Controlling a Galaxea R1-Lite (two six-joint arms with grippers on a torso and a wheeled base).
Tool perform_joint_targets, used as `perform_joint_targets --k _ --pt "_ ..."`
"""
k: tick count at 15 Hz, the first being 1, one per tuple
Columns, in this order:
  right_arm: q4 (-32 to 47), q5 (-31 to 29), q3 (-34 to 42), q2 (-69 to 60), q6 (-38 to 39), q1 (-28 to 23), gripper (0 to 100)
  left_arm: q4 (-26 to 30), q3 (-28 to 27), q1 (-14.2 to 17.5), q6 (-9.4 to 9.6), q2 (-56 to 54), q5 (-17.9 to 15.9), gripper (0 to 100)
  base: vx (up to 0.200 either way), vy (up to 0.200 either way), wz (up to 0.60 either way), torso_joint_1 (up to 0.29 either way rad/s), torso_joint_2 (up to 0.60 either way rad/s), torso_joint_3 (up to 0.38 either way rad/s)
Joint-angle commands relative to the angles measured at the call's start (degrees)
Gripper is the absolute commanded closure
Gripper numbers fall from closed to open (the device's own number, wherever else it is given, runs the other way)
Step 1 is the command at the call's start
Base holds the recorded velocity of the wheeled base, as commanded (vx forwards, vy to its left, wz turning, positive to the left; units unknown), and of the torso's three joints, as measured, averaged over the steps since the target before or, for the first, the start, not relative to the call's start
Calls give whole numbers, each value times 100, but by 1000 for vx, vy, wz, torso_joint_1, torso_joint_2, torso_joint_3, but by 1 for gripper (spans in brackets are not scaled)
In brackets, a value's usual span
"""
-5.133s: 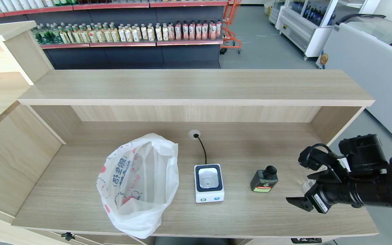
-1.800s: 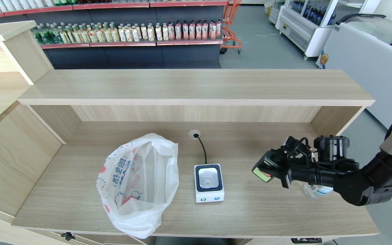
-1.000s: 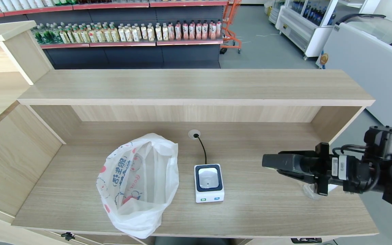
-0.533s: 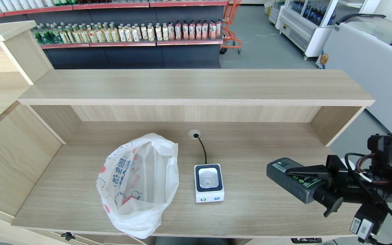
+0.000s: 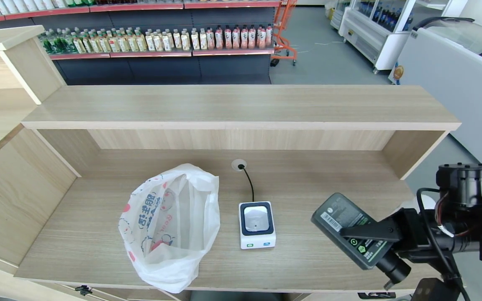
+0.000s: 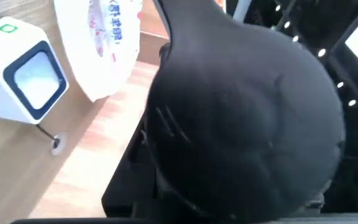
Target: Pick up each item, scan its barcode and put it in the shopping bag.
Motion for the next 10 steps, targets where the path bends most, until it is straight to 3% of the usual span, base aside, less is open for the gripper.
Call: perform_joint_targets --k 1,4,10 --pt "-9 81 4 85 -371 214 100 -2 0 5 -2 -2 1 0 0 0 0 0 0 0" --pt "17 274 30 164 -969 249 100 -2 0 -4 -2 -2 1 0 0 0 0 0 0 0" --pt "-36 758 -5 85 -1136 732 100 -2 0 5 -2 -2 1 0 0 0 0 0 0 0"
